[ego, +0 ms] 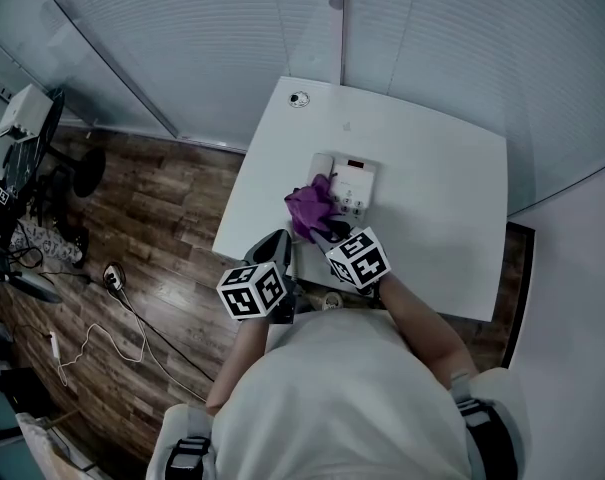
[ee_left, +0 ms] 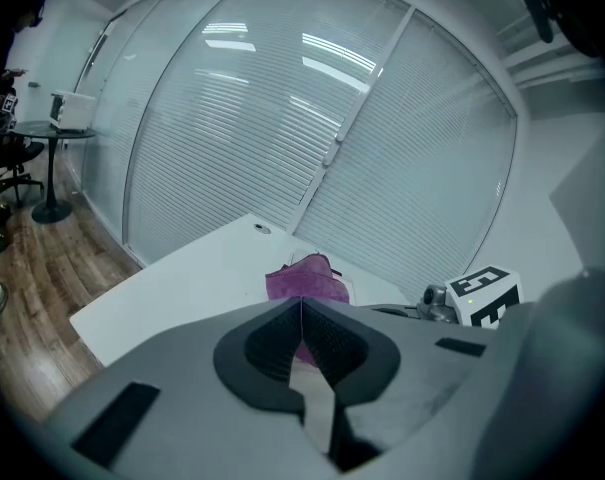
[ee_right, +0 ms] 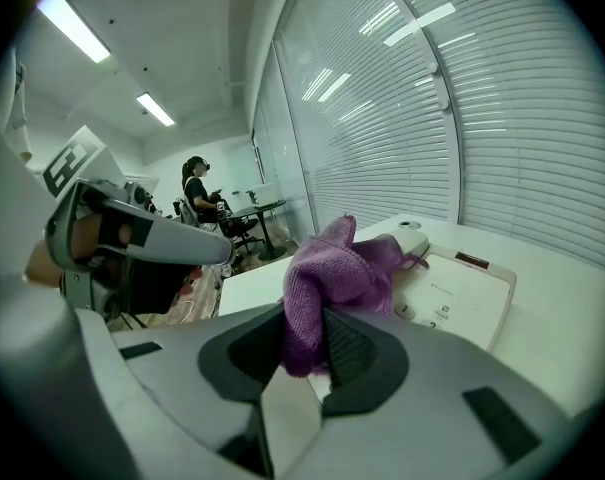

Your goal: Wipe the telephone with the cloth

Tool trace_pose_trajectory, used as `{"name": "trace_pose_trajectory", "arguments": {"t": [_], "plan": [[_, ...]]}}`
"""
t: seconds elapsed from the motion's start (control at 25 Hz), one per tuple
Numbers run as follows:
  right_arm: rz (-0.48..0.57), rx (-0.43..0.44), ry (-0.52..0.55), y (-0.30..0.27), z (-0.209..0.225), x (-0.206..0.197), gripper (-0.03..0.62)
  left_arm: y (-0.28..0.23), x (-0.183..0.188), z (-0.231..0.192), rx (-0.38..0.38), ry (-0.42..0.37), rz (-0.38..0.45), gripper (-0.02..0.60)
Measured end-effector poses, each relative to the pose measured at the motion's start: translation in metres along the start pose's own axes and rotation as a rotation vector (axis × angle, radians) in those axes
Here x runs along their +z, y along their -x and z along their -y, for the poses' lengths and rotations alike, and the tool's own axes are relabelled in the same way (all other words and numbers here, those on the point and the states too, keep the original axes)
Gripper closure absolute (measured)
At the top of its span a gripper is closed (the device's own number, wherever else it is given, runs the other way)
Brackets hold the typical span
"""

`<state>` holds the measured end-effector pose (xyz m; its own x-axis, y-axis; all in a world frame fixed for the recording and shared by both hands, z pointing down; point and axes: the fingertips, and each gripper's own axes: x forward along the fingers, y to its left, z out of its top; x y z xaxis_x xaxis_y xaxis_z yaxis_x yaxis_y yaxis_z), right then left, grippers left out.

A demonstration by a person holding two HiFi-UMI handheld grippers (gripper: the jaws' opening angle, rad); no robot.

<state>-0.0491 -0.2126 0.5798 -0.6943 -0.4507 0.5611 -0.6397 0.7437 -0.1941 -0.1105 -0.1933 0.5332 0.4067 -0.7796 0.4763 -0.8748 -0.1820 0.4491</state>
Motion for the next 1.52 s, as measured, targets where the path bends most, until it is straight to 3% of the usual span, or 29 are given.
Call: {"name": "trace_pose_trajectory", "arguments": {"t": [0.8,1.2,1.52], "plan": [[-0.076,0.115,-0.047,-0.001,-0.018,-0.02,0.494,-0.003,0.004,-0.001,-0.006,-0.009,-0.009,0.558],[-0.045,0.082,-0.071,0.019,-0.016,-0.023,0.494,-0.004,0.0,0.003,-0.015,-0.026,-0.022,0.558],[0.03,-0.02,-0.138,0.048,0.008,-0.022,0.494,-0.012,0.0,0.002,-0.011,-0.051,-0.028,0.558]]}}
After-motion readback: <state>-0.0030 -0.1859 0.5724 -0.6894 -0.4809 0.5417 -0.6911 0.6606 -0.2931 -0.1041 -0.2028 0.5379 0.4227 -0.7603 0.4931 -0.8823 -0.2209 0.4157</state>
